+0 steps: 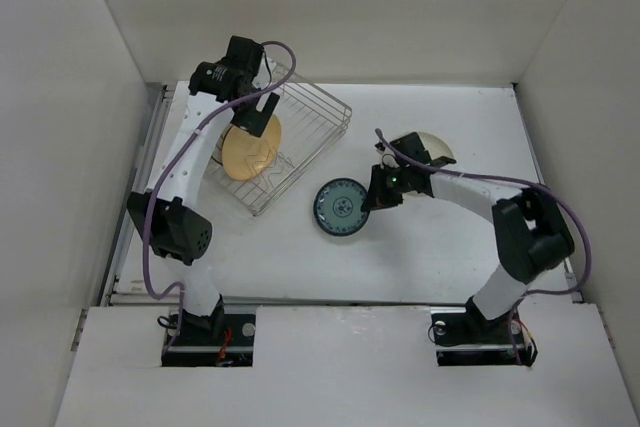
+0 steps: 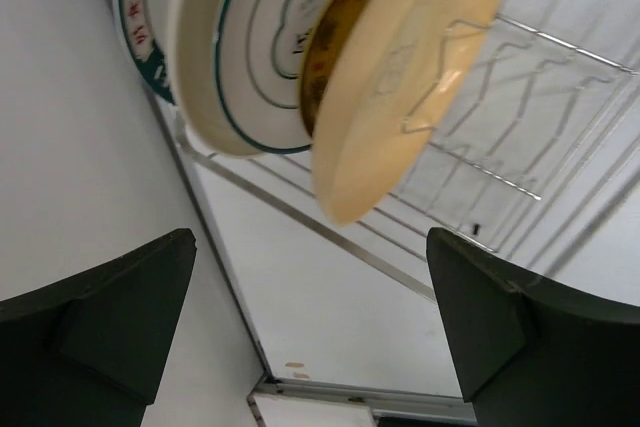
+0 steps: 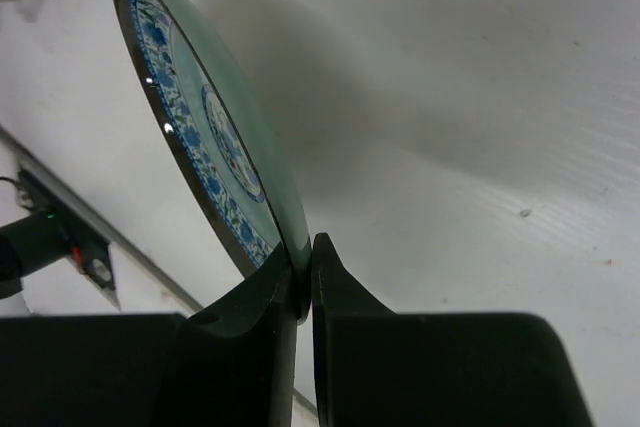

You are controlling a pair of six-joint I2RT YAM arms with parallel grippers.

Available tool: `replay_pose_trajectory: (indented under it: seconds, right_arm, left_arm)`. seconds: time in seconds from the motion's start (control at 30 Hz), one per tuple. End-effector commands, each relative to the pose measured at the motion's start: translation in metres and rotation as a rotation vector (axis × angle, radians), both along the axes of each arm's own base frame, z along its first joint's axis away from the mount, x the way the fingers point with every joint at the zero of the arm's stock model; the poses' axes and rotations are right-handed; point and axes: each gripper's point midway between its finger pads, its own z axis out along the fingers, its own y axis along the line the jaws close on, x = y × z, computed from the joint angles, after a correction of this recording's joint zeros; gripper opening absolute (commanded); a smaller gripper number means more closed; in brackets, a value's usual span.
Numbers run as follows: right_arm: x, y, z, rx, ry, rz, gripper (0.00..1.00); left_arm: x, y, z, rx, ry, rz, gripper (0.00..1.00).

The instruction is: Unload the plates from the dish rack

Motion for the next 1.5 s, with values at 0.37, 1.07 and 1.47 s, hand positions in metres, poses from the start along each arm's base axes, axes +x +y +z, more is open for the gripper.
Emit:
replay_pose_trajectory:
  seconds: [0.37,1.07,1.47]
  right_arm:
    - [0.009,-0.010,-0.078,-0.174,0.183,-0.052,0.33]
    - [0.024,-0.036,-0.004,-0.274,0.030,-0.146,0.79]
    - [0.042,-0.039,0.079,-0.244,-0.120,-0.189,0.92]
  left_arm:
    - [0.027,0.032,-0.039,0.151,0.060,0.028,0.70]
    - [0.037,0.037,-0.027,0.178,0.029,0.080,0.00]
    - [0.022,0.031,0.067,0.172,-0.223,0.083,0.00]
